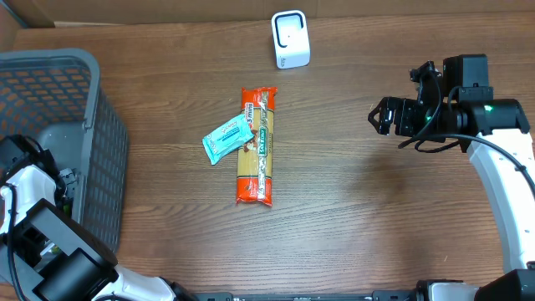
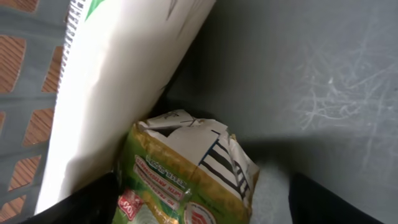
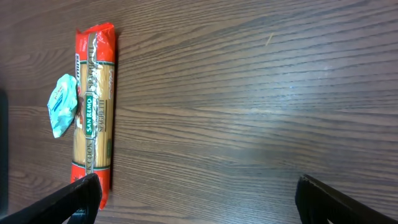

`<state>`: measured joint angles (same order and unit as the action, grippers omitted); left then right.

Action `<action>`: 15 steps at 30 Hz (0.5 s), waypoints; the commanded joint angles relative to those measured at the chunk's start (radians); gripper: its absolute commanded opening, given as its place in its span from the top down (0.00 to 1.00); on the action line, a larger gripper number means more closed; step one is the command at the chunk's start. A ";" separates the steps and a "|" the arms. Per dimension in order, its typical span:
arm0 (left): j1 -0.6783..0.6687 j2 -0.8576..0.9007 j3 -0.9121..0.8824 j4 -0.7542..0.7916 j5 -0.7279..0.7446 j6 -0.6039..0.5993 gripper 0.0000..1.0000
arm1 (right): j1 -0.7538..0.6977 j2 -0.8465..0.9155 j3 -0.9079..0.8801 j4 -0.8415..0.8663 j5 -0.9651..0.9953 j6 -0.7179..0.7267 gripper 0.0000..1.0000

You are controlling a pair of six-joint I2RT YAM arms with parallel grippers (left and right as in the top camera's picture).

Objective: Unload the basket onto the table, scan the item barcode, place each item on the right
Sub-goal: 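Reach into the basket and grasp the green juice carton with the left gripper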

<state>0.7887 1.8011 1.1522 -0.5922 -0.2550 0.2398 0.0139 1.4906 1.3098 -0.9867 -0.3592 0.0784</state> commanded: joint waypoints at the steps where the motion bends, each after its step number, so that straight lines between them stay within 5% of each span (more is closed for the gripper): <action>1: 0.029 0.047 -0.032 -0.005 -0.003 0.000 0.30 | 0.004 -0.003 0.025 0.003 -0.002 0.003 0.00; 6: 0.028 0.058 -0.032 -0.035 0.077 0.000 0.53 | 0.004 -0.003 0.025 0.000 -0.002 0.003 0.00; 9: 0.027 0.058 -0.032 -0.044 0.106 0.000 0.90 | 0.004 -0.003 0.025 0.002 -0.002 0.003 0.00; 10: 0.023 0.058 -0.031 -0.049 0.110 0.000 0.95 | 0.004 -0.003 0.025 0.004 -0.002 0.003 0.00; 15: -0.020 0.036 -0.010 -0.066 0.142 0.000 0.96 | 0.004 -0.003 0.025 0.005 -0.002 0.003 0.00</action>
<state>0.8043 1.8027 1.1671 -0.6182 -0.2523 0.2470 0.0139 1.4906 1.3098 -0.9871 -0.3592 0.0788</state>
